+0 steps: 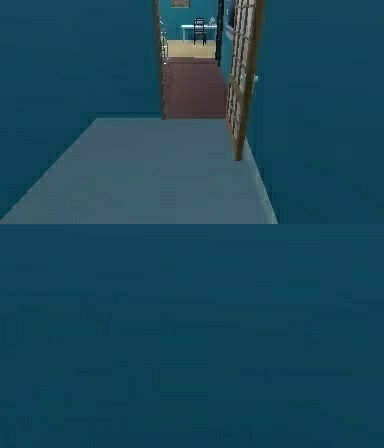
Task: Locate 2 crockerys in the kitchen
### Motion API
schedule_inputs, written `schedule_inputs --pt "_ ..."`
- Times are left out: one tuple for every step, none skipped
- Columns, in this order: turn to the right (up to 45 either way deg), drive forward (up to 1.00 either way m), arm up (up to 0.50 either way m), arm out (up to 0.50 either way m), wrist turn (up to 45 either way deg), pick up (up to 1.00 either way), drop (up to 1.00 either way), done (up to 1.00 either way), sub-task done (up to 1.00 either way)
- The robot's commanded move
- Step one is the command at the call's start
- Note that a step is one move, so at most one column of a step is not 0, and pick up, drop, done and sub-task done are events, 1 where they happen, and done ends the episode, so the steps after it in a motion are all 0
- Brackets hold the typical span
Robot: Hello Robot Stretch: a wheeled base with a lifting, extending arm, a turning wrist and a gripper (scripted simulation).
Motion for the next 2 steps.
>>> schedule_inputs --pt "0.0 1.0 0.0 0.0 0.0 0.0 0.0 0.0 0.0" --pt "0.0 0.4 0.0 0.0 0.0 0.0 0.0 0.0 0.0"
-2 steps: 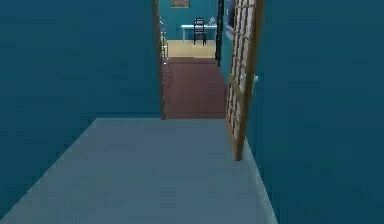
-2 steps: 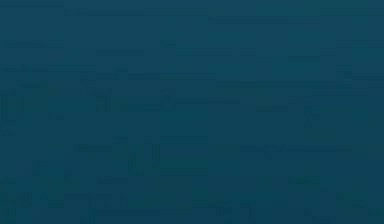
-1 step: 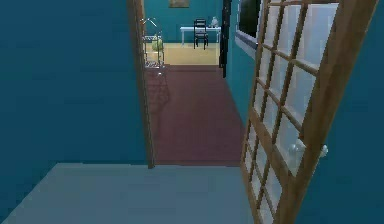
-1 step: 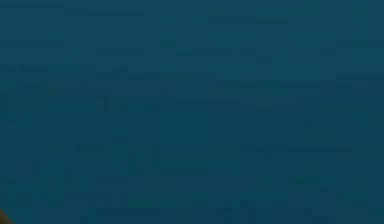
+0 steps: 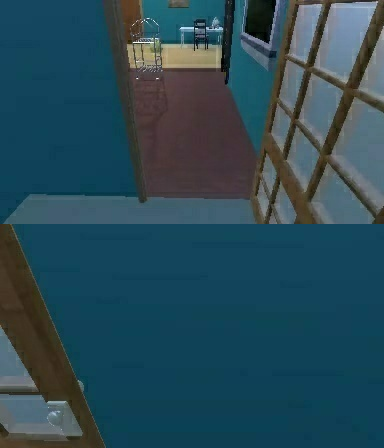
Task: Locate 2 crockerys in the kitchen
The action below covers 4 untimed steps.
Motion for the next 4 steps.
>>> schedule_inputs --pt "3.0 0.0 0.0 0.0 0.0 0.0 0.0 0.0 0.0" --pt "0.0 1.0 0.0 0.0 0.0 0.0 0.0 0.0 0.0" --pt "0.0 1.0 0.0 0.0 0.0 0.0 0.0 0.0 0.0" --pt "0.0 1.0 0.0 0.0 0.0 0.0 0.0 0.0 0.0"
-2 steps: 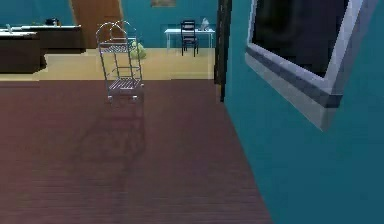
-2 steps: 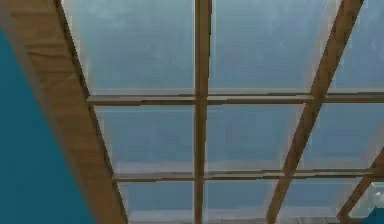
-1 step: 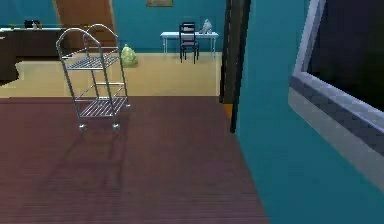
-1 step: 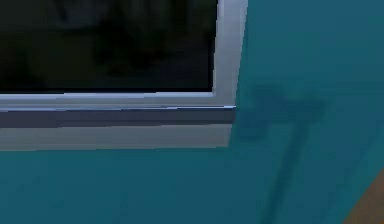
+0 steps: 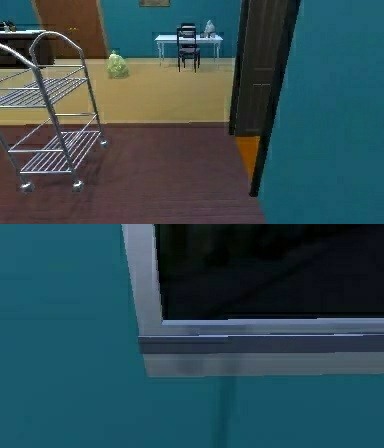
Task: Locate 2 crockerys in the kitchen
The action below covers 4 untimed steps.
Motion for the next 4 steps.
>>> schedule_inputs --pt "3.0 0.0 0.0 0.0 0.0 0.0 0.0 0.0 0.0" --pt "0.0 1.0 0.0 0.0 0.0 0.0 0.0 0.0 0.0" --pt "0.0 1.0 0.0 0.0 0.0 0.0 0.0 0.0 0.0" --pt "3.0 0.0 0.0 0.0 0.0 0.0 0.0 0.0 0.0"
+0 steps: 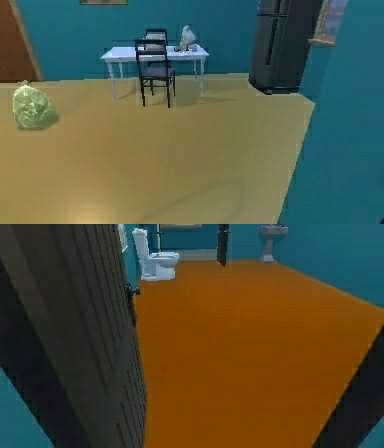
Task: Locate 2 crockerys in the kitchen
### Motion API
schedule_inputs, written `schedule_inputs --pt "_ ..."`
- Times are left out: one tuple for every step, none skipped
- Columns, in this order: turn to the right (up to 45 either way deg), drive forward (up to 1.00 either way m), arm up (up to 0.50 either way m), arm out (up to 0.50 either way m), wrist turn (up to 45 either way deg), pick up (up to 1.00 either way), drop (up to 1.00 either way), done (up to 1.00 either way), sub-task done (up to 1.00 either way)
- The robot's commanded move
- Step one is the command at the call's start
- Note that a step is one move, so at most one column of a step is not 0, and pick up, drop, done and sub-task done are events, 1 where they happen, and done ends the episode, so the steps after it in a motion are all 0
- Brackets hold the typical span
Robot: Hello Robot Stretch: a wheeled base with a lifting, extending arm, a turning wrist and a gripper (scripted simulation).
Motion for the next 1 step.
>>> schedule_inputs --pt "0.0 0.4 0.0 0.0 0.0 0.0 0.0 0.0 0.0"
